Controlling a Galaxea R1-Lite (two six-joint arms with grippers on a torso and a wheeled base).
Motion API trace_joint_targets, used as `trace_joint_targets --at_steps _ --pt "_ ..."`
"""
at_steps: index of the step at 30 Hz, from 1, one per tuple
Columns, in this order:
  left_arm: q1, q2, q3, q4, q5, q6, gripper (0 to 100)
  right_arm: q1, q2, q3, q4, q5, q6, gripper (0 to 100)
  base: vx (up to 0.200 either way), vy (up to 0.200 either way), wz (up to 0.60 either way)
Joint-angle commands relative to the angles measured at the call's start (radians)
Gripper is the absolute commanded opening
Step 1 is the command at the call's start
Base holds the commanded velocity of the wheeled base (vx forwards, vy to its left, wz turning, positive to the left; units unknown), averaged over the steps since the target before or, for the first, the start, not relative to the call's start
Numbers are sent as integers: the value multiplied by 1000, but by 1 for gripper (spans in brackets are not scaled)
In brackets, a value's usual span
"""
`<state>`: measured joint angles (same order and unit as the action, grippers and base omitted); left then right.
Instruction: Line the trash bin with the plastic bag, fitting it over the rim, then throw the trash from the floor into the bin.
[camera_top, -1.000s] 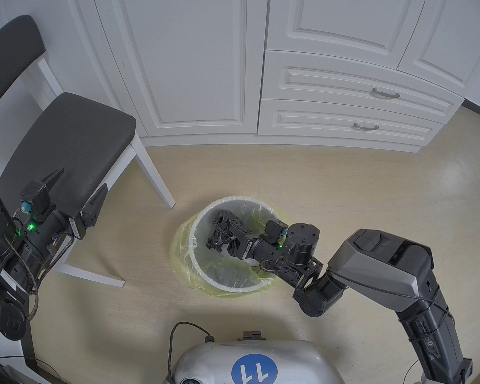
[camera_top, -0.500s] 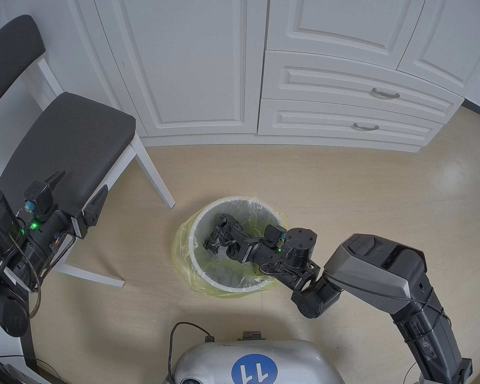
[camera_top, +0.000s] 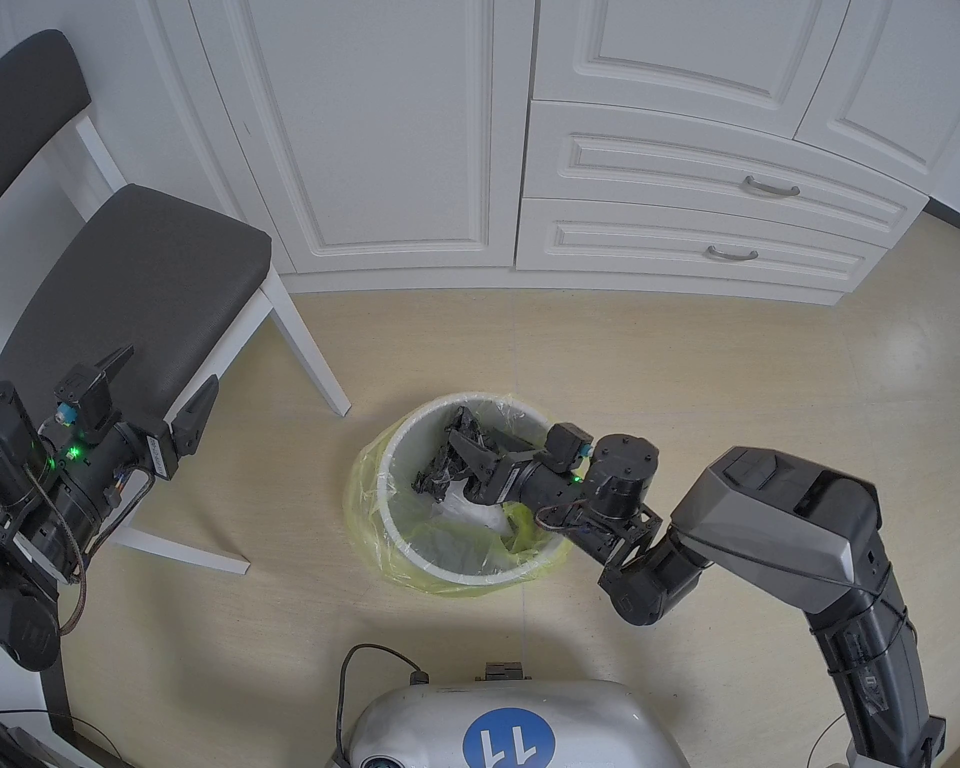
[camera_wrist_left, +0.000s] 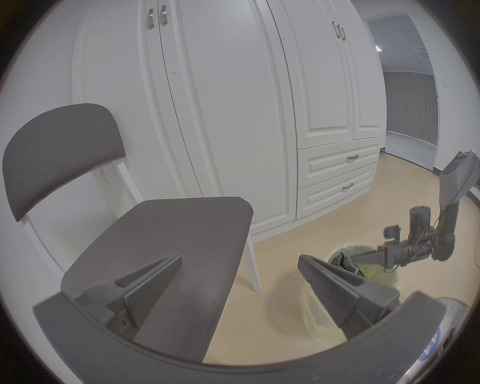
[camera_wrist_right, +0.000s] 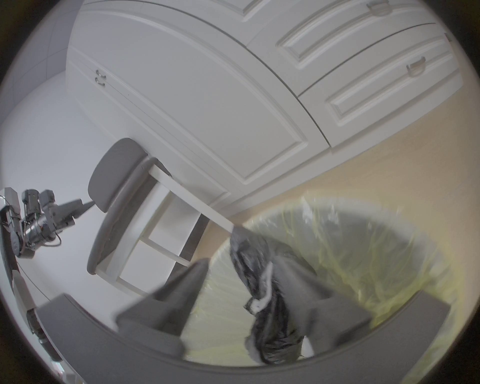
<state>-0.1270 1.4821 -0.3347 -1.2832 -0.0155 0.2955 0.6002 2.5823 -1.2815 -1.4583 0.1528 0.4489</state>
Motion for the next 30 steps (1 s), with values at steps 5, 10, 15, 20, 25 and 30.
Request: trace_joint_targets --at_steps 5,10,15,20,25,30 --pt "-2 -3 3 -1 0 1 100 -48 -218 172 -76 68 -4 100 0 0 0" --pt "-2 -8 5 -2 0 1 100 -83 -358 254 -59 97 -18 100 0 0 0" --pt "-2 -8 6 -2 0 1 100 -186 -407 255 157 99 -148 100 0 0 0" --pt "-5 -6 9 -2 0 1 100 -267 -464 249 546 99 -334 100 0 0 0" --pt "-14 6 19 -1 -3 2 100 -292 -441 238 584 97 -383 100 0 0 0" --pt "-45 72 19 -4 -3 -12 100 -293 -470 237 578 85 -381 100 0 0 0"
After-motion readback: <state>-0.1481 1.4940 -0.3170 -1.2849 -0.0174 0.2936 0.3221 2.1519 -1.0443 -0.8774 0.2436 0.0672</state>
